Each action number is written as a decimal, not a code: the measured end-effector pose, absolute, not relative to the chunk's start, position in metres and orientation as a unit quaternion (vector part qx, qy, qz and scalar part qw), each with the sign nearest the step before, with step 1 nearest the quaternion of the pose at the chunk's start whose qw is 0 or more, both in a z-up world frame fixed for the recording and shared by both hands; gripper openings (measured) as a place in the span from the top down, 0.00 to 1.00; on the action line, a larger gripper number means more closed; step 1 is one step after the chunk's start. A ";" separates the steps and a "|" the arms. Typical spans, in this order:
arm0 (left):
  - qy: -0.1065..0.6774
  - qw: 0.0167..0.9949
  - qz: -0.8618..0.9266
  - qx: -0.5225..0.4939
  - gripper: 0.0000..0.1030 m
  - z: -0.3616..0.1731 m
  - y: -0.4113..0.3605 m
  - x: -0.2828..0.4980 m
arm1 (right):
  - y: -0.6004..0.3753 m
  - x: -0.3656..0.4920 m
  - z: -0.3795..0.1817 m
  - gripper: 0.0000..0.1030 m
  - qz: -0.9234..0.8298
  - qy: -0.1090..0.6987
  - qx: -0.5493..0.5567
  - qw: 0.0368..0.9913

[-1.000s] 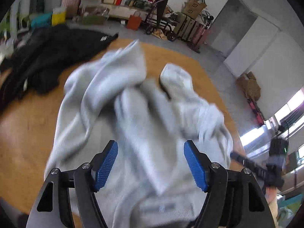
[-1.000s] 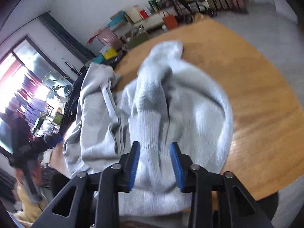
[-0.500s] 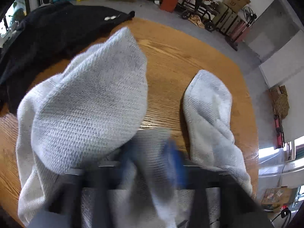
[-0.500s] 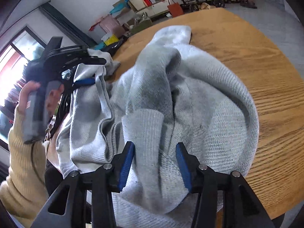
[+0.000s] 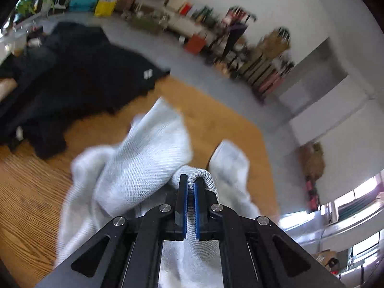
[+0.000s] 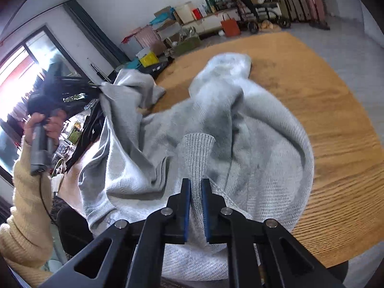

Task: Fold clothes
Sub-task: 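Lift the sweater hem with the left gripper while the right gripper lifts it too, then lay the sweater back onto the table and open both grippers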

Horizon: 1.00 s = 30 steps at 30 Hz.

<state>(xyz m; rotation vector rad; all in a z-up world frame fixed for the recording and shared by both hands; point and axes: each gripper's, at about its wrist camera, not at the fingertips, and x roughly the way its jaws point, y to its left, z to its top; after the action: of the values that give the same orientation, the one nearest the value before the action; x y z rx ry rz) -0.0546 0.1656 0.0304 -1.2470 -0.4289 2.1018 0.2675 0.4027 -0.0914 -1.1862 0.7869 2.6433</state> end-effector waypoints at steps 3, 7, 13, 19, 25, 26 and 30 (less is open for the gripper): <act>-0.208 0.311 0.812 -0.448 0.96 0.060 0.126 -0.072 | 0.396 0.266 -0.076 0.90 0.887 0.245 -0.384 0.080; -0.211 0.282 0.830 -0.432 0.96 0.077 0.099 -0.097 | 0.398 0.253 -0.046 0.91 0.900 0.217 -0.362 0.105; -0.202 0.260 0.841 -0.430 0.96 0.095 0.104 -0.141 | 0.438 0.205 0.021 0.91 0.920 0.152 -0.321 0.164; -0.168 0.249 0.871 -0.389 0.96 0.160 0.163 -0.207 | 0.488 0.113 0.074 0.91 0.926 0.075 -0.302 0.215; -0.194 0.205 0.909 -0.308 0.98 0.192 0.238 -0.283 | 0.558 -0.001 0.119 0.91 0.927 0.023 -0.246 0.283; -0.188 0.190 0.923 -0.277 0.99 0.186 0.248 -0.287 | 0.570 -0.020 0.116 0.92 0.925 0.024 -0.243 0.292; -0.156 0.154 0.940 -0.263 0.99 0.140 0.287 -0.310 | 0.607 -0.079 0.077 0.91 0.914 0.048 -0.258 0.309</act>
<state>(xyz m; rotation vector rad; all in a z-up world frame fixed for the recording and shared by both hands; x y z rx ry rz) -0.3103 0.2872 0.1396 -0.7534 -0.4475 2.6931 -0.0789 0.6068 0.0767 -0.6811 0.1267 2.4170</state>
